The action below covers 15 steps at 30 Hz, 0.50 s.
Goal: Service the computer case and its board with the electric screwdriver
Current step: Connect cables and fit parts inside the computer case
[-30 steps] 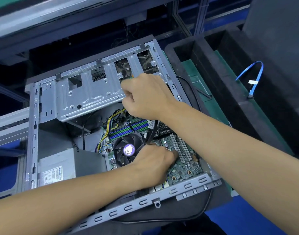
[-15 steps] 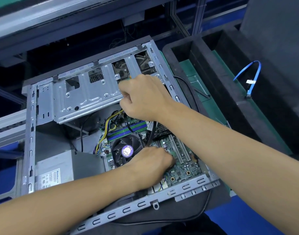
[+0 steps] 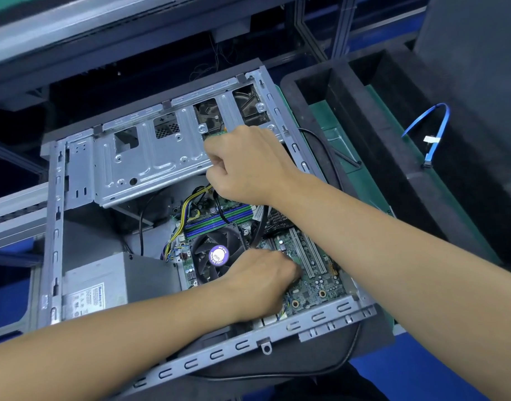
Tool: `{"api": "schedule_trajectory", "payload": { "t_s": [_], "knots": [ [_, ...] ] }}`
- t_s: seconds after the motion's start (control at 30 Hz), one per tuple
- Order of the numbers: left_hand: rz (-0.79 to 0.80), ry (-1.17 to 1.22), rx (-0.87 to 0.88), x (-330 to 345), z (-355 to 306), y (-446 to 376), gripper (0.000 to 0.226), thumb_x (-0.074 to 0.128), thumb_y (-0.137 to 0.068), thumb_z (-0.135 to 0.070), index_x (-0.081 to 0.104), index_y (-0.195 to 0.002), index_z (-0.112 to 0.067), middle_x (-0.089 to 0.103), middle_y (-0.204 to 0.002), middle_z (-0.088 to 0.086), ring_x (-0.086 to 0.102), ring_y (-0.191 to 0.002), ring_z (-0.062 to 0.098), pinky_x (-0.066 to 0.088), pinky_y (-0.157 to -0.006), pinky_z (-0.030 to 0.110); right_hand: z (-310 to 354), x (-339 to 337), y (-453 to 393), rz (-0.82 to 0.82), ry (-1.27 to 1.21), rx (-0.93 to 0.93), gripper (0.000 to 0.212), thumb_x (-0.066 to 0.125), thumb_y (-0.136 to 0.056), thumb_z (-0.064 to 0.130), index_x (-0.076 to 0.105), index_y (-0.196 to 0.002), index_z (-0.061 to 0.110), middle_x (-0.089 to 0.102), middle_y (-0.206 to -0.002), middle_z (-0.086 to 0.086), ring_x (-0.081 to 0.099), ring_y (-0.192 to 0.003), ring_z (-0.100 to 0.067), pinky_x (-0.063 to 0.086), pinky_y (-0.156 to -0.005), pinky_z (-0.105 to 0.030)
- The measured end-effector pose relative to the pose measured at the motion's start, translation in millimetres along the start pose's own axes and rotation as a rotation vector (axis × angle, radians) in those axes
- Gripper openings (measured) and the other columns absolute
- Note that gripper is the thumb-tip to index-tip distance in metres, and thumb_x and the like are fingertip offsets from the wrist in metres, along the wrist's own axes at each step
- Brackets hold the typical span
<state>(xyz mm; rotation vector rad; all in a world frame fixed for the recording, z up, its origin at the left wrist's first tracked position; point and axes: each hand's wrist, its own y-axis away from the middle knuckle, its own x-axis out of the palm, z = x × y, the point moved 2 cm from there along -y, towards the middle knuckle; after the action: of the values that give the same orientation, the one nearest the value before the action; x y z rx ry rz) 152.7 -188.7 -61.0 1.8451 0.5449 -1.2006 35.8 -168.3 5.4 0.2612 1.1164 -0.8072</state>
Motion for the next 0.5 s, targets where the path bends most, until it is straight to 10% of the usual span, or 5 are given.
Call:
{"api": "schedule_trajectory", "payload": {
  "t_s": [0.5],
  "knots": [
    [0.018,-0.027,-0.047,6.3,0.3,-5.4,0.027,0.049,-0.061,0.004,0.028,-0.059,-0.013,0.034,-0.056,0.002,0.038,-0.056,0.03,0.017,-0.042,0.027,-0.9,-1.2,-0.5,0.007,0.009,-0.005,0.009,0.051,-0.082,0.017,0.053,-0.075,0.011,0.036,-0.055,0.003,0.038,-0.056,-0.025,0.03,-0.052,-0.027]
  ]
}}
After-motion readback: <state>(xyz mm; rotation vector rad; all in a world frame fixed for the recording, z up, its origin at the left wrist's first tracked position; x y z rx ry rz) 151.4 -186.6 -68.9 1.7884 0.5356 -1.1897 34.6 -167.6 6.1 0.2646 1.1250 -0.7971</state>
